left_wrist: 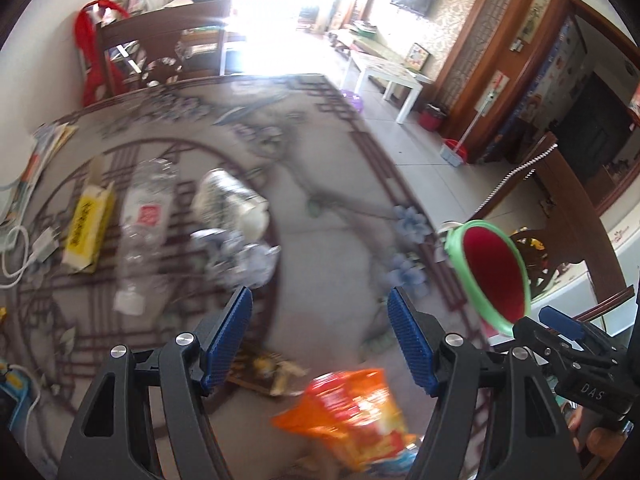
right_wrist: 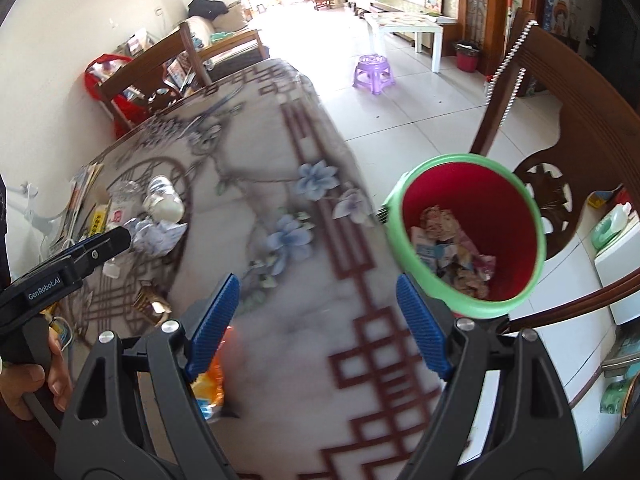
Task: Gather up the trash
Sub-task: 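Grasp the clear water bottle with the left tool while the right tool grasps the orange snack bag, then carry the water bottle and orange snack bag over the red bin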
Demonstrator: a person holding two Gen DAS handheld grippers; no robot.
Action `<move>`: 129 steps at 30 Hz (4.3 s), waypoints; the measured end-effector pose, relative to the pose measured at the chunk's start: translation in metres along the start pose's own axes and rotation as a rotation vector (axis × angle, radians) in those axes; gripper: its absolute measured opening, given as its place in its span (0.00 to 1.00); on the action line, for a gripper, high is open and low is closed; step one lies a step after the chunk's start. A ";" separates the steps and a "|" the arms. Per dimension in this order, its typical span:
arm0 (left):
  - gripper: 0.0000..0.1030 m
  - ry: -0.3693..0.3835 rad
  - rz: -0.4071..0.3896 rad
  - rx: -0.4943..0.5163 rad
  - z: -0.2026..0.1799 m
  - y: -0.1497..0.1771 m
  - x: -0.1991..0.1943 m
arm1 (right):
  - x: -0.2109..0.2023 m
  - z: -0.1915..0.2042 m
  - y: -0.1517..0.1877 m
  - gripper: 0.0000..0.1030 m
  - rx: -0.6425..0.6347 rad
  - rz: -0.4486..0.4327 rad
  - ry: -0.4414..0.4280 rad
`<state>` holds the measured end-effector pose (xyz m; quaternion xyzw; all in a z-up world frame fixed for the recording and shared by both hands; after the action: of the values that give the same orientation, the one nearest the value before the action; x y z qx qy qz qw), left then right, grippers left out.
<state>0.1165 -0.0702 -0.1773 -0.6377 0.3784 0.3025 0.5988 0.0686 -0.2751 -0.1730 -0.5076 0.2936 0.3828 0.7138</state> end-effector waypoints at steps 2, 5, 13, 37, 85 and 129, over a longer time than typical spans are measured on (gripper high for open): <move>0.65 -0.022 0.007 -0.013 0.022 0.007 0.000 | 0.010 0.018 0.009 0.77 -0.011 0.033 -0.019; 0.65 -0.048 0.021 -0.035 0.051 0.016 0.001 | 0.028 0.045 0.028 0.78 -0.018 0.093 -0.075; 0.65 -0.095 0.030 -0.089 0.103 0.025 0.006 | 0.074 0.097 0.087 0.78 -0.048 0.289 -0.138; 0.53 -0.196 0.114 -0.117 0.157 -0.068 0.149 | 0.076 0.095 0.086 0.78 -0.035 0.313 -0.061; 0.50 -0.066 0.047 -0.082 0.075 0.033 0.019 | 0.049 0.090 0.066 0.42 -0.024 0.205 -0.150; 0.50 0.064 0.048 0.137 -0.074 0.008 0.027 | -0.021 -0.027 0.002 0.42 0.105 0.006 -0.053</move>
<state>0.1192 -0.1467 -0.1966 -0.5952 0.4324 0.2696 0.6213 0.0544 -0.3054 -0.1654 -0.4586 0.2958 0.3822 0.7457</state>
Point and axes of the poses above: each gripper's, at about its wrist camera, not at the fingertips, and x roughly the way its jaws point, z to its left, y to its underside, the point moved 5 cm from there along x, roughly the way its jaws point, and after that the axes turned 8 degrees about -y, right-handed, at the moved point
